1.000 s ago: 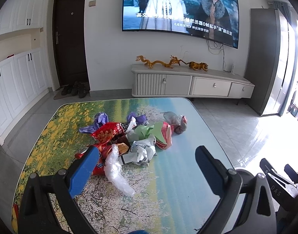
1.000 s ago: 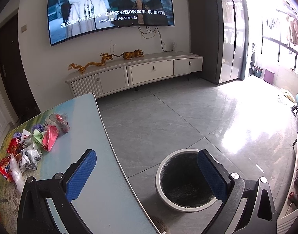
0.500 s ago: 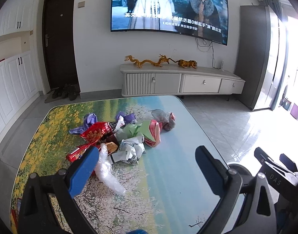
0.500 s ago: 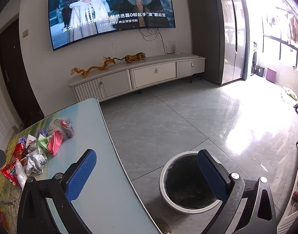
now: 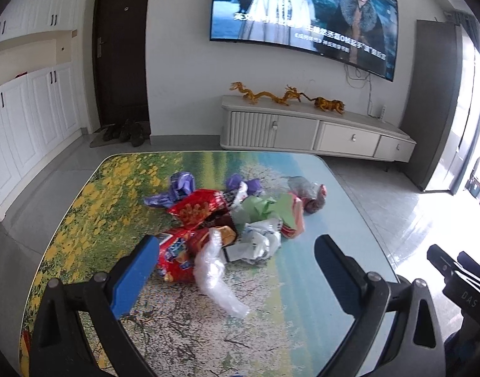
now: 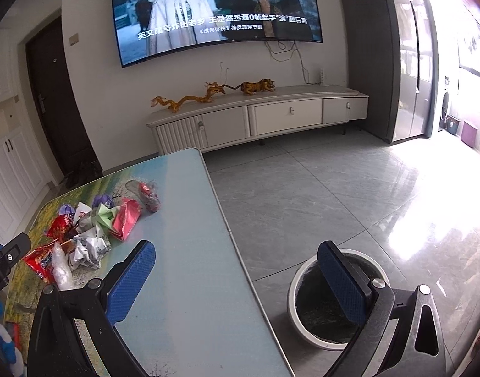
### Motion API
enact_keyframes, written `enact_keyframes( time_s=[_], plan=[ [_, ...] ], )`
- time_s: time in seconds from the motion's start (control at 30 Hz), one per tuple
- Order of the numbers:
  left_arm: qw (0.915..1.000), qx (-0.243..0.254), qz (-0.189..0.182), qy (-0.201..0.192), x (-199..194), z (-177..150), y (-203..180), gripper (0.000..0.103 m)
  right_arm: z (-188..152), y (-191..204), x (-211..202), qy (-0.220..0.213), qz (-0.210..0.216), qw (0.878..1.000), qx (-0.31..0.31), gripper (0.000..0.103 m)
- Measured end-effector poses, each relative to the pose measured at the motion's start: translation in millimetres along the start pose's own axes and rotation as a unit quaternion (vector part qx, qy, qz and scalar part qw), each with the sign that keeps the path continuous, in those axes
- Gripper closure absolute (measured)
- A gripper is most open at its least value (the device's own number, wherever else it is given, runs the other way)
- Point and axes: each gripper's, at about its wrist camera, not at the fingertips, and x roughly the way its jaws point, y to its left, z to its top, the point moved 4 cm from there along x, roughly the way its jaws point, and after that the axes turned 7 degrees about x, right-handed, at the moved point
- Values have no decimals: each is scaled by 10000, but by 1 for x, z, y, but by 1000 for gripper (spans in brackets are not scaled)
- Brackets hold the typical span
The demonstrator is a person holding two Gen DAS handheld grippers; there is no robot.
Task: Collect trash
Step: 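Grasp the white printed plastic bag with the right tool while the left tool grasps the red chip bag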
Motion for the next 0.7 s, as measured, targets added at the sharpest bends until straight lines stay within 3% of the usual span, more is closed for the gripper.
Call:
enact_keyframes(
  time_s=[0.13,0.33,0.47,0.7],
  plan=[
    [9986,-399,273,207,16,-5,39,4,4,22,12,229,455,9984,-252,1],
    [9930,-881,459,635,45,-15,74,4,-1,63,40,819,1262,9875,-478,20],
    [9893,-1080,450,868,63,-21,85,7,-9,92,59,1256,1736,9749,-604,39],
    [9842,-1360,280,1094,87,-31,95,15,-22,139,85,1873,2444,9484,-754,40]
  ],
)
